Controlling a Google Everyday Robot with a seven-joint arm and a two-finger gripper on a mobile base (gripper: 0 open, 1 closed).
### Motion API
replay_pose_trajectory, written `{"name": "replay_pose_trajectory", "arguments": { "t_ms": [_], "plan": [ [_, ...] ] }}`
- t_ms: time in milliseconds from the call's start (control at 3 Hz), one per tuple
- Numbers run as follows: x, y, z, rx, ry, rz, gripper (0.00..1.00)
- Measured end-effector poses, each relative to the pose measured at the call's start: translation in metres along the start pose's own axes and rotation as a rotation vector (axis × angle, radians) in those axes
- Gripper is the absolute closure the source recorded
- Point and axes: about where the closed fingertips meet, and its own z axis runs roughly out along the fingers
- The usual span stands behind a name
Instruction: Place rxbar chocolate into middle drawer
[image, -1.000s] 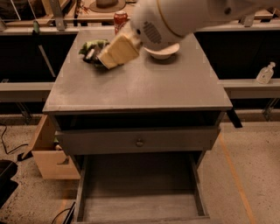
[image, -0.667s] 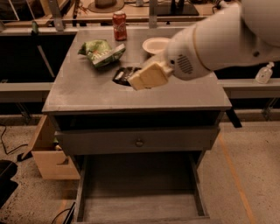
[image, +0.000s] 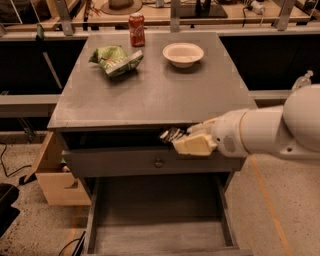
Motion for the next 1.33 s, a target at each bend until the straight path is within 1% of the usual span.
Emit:
{"name": "replay_pose_trajectory", "arguments": {
  "t_ms": [333, 667, 1000, 1333],
  "plan": [
    [0.1, -0.008, 0.033, 0.0, 0.057, 0.131, 1.0],
    [0.145, -0.01, 0.05, -0.048, 0.026, 0.239, 1.0],
    [0.156, -0.028, 0.065, -0.122, -0.072, 0.244, 1.0],
    [0.178, -0.052, 0.098, -0.203, -0.128, 0.086, 1.0]
  ]
}}
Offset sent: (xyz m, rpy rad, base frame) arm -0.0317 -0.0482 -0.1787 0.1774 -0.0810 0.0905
